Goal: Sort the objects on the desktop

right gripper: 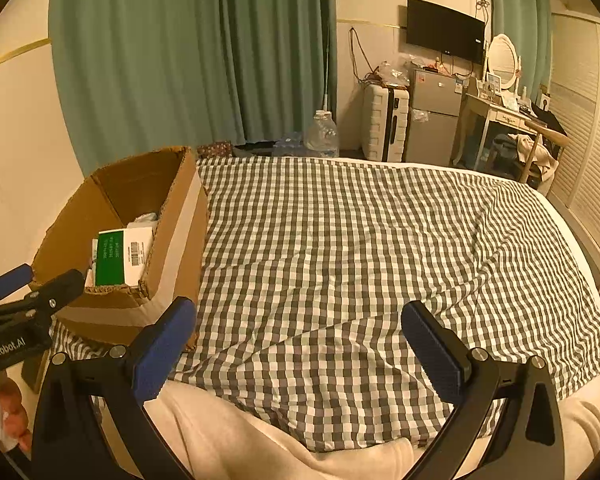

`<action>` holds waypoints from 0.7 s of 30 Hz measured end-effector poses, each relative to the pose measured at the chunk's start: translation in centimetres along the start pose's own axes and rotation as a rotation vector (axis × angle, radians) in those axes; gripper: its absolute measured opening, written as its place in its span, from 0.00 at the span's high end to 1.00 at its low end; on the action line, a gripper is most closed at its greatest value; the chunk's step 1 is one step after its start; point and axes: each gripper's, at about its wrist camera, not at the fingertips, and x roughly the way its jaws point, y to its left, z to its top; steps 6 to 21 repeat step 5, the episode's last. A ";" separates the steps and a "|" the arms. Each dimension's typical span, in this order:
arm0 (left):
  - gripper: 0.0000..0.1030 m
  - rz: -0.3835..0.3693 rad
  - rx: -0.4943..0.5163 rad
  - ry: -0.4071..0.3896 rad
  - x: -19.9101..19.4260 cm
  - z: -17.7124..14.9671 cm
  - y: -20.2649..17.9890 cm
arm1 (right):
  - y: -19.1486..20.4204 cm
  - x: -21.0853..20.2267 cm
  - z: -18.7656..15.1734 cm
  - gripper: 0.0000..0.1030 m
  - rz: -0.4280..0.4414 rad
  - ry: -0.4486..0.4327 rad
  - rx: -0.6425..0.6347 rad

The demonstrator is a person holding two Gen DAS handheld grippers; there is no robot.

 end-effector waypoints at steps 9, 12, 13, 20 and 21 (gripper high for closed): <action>0.00 0.066 0.032 -0.070 -0.7 -0.8 -0.4 | -0.2 -0.1 -0.1 0.00 0.009 0.008 0.008; 0.00 0.066 0.032 -0.070 -0.7 -0.8 -0.4 | -0.2 -0.1 -0.1 0.00 0.009 0.008 0.008; 0.00 0.066 0.032 -0.070 -0.7 -0.8 -0.4 | -0.2 -0.1 -0.1 0.00 0.009 0.008 0.008; 0.00 0.066 0.032 -0.070 -0.7 -0.8 -0.4 | -0.2 -0.1 -0.1 0.00 0.009 0.008 0.008; 0.00 0.066 0.032 -0.070 -0.7 -0.8 -0.4 | -0.2 -0.1 -0.1 0.00 0.009 0.008 0.008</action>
